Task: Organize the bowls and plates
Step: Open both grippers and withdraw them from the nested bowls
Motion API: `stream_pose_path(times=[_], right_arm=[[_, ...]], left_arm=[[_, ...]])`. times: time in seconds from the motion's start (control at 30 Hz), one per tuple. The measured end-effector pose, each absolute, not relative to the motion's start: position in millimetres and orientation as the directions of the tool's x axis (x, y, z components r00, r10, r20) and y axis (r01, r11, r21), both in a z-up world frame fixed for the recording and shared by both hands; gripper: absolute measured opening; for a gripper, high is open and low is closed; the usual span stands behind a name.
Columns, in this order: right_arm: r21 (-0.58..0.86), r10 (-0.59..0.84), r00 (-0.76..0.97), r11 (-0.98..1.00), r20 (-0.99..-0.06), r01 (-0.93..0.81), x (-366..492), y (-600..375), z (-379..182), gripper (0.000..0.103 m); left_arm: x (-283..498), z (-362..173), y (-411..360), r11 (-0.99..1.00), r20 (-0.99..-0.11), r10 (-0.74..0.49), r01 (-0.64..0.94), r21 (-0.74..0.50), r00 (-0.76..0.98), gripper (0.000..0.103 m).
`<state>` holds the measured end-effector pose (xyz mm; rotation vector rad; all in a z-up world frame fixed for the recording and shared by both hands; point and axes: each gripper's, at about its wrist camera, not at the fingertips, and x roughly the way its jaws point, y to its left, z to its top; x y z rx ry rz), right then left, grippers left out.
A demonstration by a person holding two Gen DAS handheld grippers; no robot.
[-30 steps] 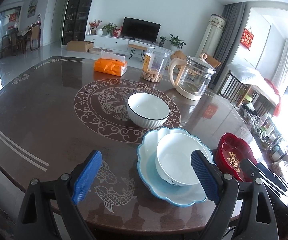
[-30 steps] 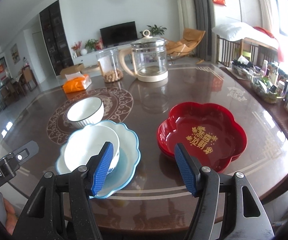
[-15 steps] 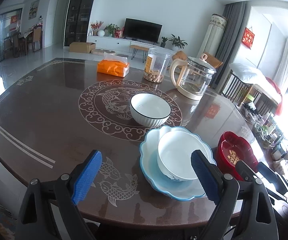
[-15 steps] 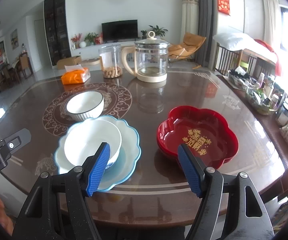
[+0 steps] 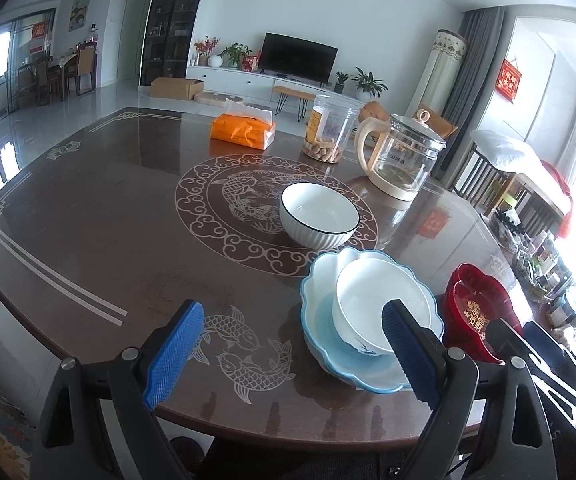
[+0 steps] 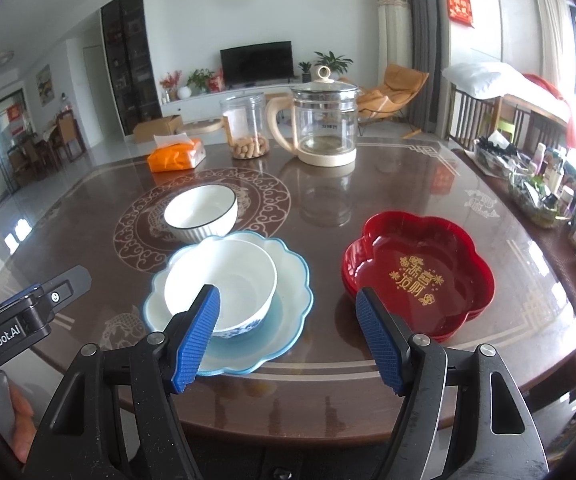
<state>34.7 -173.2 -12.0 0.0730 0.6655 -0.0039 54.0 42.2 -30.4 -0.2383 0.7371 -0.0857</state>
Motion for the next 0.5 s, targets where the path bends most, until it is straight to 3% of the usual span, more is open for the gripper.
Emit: stream_pose_path(times=[0.23, 0.5], right_arm=[[0.005, 0.041, 0.832, 0.999, -0.553, -0.046, 26, -156, -5, 0.074], [0.056, 0.051, 0.888, 0.998, -0.457, -0.029, 21, -167, 6, 0.074]], left_arm=[[58, -38, 51, 0.965, -0.674, -0.15, -0.04, -0.258, 0.723, 0.091], [61, -46, 53, 0.966, -0.685, -0.147, -0.046, -0.255, 0.713, 0.091]])
